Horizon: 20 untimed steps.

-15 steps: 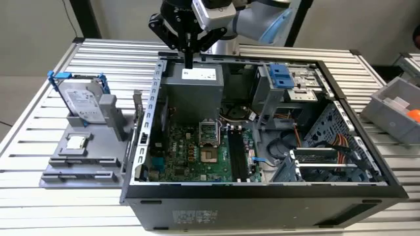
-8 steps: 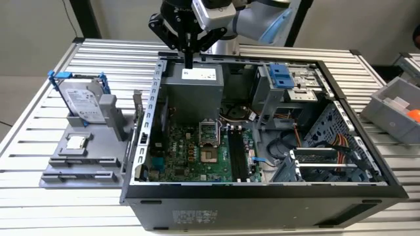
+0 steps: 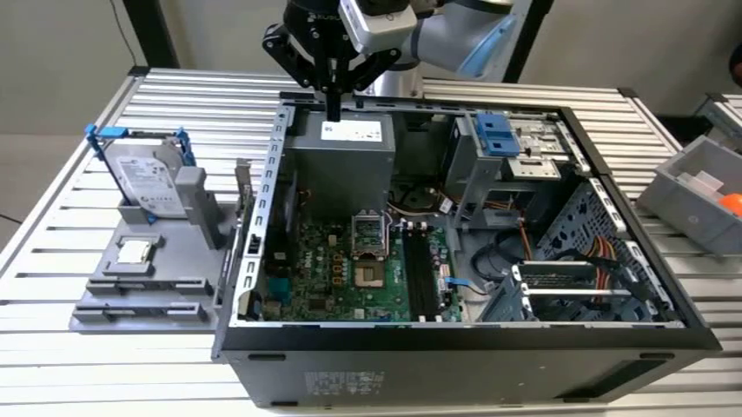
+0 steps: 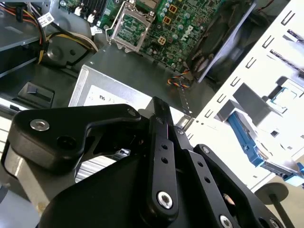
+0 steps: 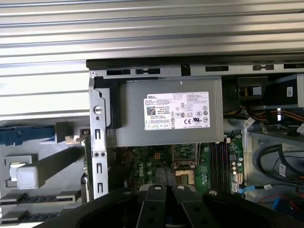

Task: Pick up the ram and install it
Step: 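Reach for the ram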

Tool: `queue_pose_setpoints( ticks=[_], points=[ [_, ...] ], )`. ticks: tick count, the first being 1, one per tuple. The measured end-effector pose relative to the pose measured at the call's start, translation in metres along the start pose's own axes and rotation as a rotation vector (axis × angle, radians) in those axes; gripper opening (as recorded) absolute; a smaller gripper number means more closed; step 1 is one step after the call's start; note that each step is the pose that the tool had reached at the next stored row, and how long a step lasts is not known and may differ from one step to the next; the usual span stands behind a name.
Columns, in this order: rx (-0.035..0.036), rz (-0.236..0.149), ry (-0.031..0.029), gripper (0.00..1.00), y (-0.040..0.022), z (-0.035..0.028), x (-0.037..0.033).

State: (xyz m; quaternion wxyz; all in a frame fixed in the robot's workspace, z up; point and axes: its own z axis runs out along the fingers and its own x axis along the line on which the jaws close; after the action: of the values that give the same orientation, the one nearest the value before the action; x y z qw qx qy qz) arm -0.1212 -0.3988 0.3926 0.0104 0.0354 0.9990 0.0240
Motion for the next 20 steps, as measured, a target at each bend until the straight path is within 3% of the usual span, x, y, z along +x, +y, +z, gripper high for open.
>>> queue_pose_setpoints(
  ticks=[20],
  points=[
    [0.0000, 0.000, 0.0001, 0.00, 0.0000, 0.0001, 0.0004]
  ],
)
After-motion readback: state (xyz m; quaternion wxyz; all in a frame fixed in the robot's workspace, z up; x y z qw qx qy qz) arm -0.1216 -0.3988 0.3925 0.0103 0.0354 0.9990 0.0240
